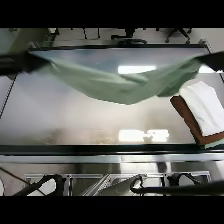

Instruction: Fold the shirts.

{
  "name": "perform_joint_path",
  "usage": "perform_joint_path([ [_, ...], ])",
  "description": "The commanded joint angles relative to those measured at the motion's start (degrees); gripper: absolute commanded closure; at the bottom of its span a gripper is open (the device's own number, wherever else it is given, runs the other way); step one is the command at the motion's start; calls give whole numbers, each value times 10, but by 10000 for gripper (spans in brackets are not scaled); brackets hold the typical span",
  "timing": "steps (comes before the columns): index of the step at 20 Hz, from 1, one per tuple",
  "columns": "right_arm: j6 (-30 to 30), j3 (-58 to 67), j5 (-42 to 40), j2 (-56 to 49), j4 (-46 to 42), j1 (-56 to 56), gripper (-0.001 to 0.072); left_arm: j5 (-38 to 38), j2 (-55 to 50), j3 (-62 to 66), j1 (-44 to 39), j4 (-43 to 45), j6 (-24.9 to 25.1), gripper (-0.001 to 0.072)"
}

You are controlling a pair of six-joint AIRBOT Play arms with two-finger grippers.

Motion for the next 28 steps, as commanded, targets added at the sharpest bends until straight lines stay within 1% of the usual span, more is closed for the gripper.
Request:
perform_joint_path([
  [1, 22, 145, -31, 66, 13, -36, 687, 44, 103, 174, 34, -26, -11, 696],
  [3, 41, 195, -41, 82, -30, -38, 687, 46, 155, 219, 84, 65, -38, 696],
  [5, 51, 210, -41, 86, -49, -37, 687, 47, 203, 194, 140, 147, -53, 696],
  [6, 50, 210, -36, 85, -49, -37, 687, 46, 222, 161, 160, 163, -53, 696],
  [8, 50, 200, -21, 73, -47, -37, 687, 30, 233, 86, 167, 158, -52, 696],
  [10, 40, 159, -14, 53, -28, -37, 687, 14, 203, 19, 151, 157, -50, 696],
  [12, 19, 85, -5, 26, -3, -35, 687, 11, 151, -36, 107, 165, -34, 696],
  [14, -7, -4, -12, -10, -2, -3, 687, 19, 78, -85, 35, 199, -12, 696],
  [16, -35, -78, -48, -60, -33, 43, 687, 61, -9, -128, -39, 259, -4, 696],
  [18, -41, -113, -103, -126, -89, 76, 687, 110, -101, -144, -82, 330, -17, 696],
  [19, -42, -113, -126, -168, -101, 87, 687, 123, -147, -138, -93, 358, -25, 696],
  [21, -49, -104, -164, -245, -93, 97, 687, 116, -249, -85, -103, 397, -51, 696],
  [23, -47, -71, -177, -317, -91, 100, 688, 90, -342, -2, -103, 396, -76, 696],
  [26, -42, 2, -176, -396, -92, 100, 688, 55, -429, 117, -103, 397, -102, 696],
  [28, -40, 33, -176, -418, -102, 100, 688, 27, -461, 171, -103, 397, -120, 696],
])
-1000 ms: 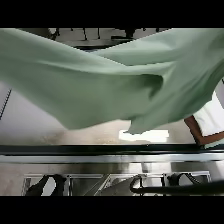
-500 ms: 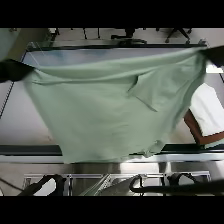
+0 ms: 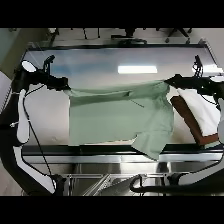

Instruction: Fold the shirts.

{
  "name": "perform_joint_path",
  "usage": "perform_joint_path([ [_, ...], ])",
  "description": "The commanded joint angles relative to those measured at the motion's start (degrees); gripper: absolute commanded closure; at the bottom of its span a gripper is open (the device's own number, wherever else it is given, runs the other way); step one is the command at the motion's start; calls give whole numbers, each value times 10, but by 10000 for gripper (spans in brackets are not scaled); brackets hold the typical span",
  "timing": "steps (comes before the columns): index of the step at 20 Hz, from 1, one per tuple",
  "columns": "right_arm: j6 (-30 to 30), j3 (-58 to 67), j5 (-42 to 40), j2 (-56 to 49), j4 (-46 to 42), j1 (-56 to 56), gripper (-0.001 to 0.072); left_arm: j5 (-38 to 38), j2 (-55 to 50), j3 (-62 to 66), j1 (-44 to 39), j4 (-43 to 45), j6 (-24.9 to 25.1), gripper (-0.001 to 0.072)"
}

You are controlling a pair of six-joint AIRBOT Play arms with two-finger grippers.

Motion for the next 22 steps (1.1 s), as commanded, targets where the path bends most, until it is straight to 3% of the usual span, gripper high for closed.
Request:
perform_joint_path([
  [1, 3, 47, -9, -53, -31, 3, 687, -52, -75, 90, -4, 14, -34, 696],
  [8, 50, 42, 59, -44, -219, 5, 688, -87, -58, -8, -6, 15, -35, 696],
  [15, 64, 32, 55, -61, -231, 9, 688, -19, -60, -76, -9, 19, -35, 695],
  [19, 85, 32, 57, -66, -224, 9, 687, -25, -60, -73, -9, 18, -40, 690],
  [20, 87, 32, 64, -63, -217, 9, 676, -31, -60, -64, -9, 17, -45, 689],
  [21, 87, 33, 71, -58, -206, 9, 578, -39, -60, -50, -9, 16, -51, 686],
  [22, 87, 33, 78, -51, -199, 9, 511, -53, -60, -33, -9, 13, -52, 461],
])
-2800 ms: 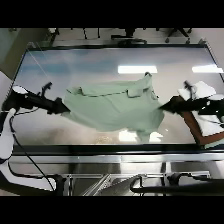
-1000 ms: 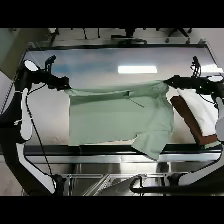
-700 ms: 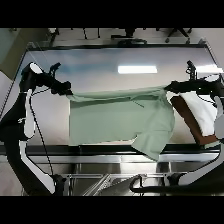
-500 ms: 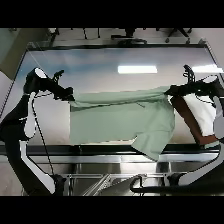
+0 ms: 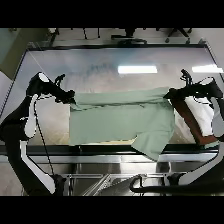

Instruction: Fold the shirts.

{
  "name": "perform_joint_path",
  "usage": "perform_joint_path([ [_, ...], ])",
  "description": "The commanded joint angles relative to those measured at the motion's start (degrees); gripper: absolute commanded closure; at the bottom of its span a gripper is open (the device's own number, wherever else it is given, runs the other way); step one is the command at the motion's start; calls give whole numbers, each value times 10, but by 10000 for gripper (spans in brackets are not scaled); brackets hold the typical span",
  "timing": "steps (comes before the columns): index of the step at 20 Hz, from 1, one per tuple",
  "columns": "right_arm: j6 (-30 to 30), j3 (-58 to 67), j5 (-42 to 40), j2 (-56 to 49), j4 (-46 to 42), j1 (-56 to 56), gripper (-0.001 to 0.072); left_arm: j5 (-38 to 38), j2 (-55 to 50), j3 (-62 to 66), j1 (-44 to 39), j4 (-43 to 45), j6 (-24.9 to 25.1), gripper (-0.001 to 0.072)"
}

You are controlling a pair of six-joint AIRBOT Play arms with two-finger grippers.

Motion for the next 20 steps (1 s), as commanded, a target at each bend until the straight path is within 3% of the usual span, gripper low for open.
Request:
perform_joint_path([
  [1, 21, 1, 26, 19, 23, 0, 478, -45, 0, 46, 0, -7, -24, 91],
  [2, 36, 1, 33, 34, 19, -2, 357, -81, 0, 69, 0, -7, -46, 15],
  [3, 48, 2, 45, 54, 13, -10, 317, -122, 0, 92, 2, -7, -55, 15],
  [5, 79, 2, 70, 102, -3, -30, 317, -214, 3, 132, 8, -7, -71, 16],
  [7, 94, -1, 105, 147, -20, -53, 318, -244, 36, 104, 16, -4, -77, 16],
  [10, 99, -46, 167, 210, -20, -74, 320, -193, 144, -71, 36, 28, -58, 16],
  [14, 99, -156, 170, 288, -20, -79, 320, -105, 283, -369, 80, 31, -30, 16],
  [17, 103, -197, 181, 317, -21, -84, 320, -18, 321, -504, 100, 21, 12, 16],
  [20, 118, -198, 195, 339, -22, -114, 320, 37, 310, -558, 95, -23, 46, 16],
])
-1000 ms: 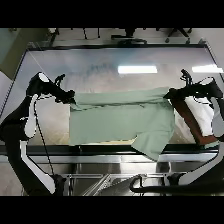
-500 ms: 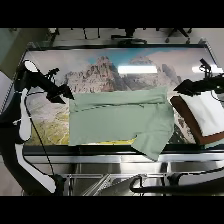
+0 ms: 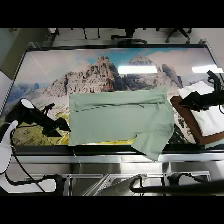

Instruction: Fold the shirts.

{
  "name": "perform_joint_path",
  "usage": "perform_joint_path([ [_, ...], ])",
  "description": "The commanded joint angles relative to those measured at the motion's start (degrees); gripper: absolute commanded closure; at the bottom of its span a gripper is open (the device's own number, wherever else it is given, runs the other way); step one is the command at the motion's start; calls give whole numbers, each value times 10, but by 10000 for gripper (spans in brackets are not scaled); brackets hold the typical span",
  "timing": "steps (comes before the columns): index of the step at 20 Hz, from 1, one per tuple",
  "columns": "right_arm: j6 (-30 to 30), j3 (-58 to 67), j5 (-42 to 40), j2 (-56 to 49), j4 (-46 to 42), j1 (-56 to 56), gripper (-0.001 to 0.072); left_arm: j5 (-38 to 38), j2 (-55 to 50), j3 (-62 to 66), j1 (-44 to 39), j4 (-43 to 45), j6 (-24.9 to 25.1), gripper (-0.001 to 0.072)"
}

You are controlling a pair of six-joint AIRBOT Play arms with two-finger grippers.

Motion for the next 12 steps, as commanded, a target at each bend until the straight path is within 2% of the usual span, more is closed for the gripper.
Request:
perform_joint_path([
  [1, 26, -17, 15, 35, -2, -38, 320, 79, 2, -90, -3, -72, 61, 16],
  [4, 59, -17, 12, 45, -2, -87, 317, 107, -35, -117, -38, -103, 71, 17],
  [7, 74, -17, 12, 45, -16, -105, 317, 72, -63, -69, -54, -104, 76, 506],
  [8, 80, -20, 13, 45, -31, -105, 317, 57, -67, -44, -59, -104, 77, 694],
  [12, 149, -94, 43, 61, -100, -104, 316, 40, -67, 43, -62, -103, 73, 693],
])
